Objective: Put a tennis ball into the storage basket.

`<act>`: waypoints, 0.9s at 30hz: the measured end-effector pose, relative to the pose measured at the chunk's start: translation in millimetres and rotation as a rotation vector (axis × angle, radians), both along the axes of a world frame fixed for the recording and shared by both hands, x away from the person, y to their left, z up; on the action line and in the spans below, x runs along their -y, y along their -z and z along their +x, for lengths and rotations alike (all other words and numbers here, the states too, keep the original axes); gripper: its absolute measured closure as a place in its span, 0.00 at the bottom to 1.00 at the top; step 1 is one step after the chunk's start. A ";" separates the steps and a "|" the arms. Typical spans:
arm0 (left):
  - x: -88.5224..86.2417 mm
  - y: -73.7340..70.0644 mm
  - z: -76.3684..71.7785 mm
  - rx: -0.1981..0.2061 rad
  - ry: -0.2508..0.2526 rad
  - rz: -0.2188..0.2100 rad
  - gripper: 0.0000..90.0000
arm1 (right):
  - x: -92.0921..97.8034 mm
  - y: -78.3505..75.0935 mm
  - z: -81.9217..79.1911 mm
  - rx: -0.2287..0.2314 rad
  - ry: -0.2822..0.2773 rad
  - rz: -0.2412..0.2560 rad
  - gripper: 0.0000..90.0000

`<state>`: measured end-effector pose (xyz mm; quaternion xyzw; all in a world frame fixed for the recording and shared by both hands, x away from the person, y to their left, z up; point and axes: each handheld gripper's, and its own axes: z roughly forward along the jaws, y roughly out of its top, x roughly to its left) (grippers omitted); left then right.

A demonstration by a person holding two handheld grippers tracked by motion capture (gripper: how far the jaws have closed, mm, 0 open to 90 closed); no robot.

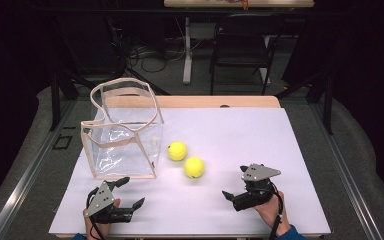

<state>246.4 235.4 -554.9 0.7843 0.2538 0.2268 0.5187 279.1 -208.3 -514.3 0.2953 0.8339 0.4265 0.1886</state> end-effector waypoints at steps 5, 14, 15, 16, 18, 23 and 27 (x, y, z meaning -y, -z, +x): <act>0.8 -0.3 0.0 0.001 0.005 0.000 0.18 | -5.6 0.1 4.6 -0.013 -0.010 -0.007 0.00; 0.4 -1.2 -1.4 0.003 0.005 0.003 0.18 | -15.1 2.2 13.7 -0.045 -0.034 -0.017 0.00; 0.4 -1.2 -1.4 0.003 0.005 0.003 0.18 | -16.4 2.3 14.6 -0.049 -0.035 -0.019 0.00; 0.3 -1.2 -1.6 0.004 0.005 0.001 0.18 | -17.4 2.6 15.7 -0.051 -0.038 -0.018 0.00; 0.6 -1.3 -1.6 0.004 0.006 0.000 0.18 | -19.1 2.8 17.3 -0.057 -0.042 -0.021 0.00; 0.9 -1.3 -1.4 0.004 0.006 -0.002 0.18 | -22.6 4.7 21.5 -0.072 -0.053 -0.025 0.00; 1.5 -1.7 -1.4 0.006 0.011 0.001 0.18 | -24.8 5.9 25.1 -0.082 -0.057 -0.023 0.00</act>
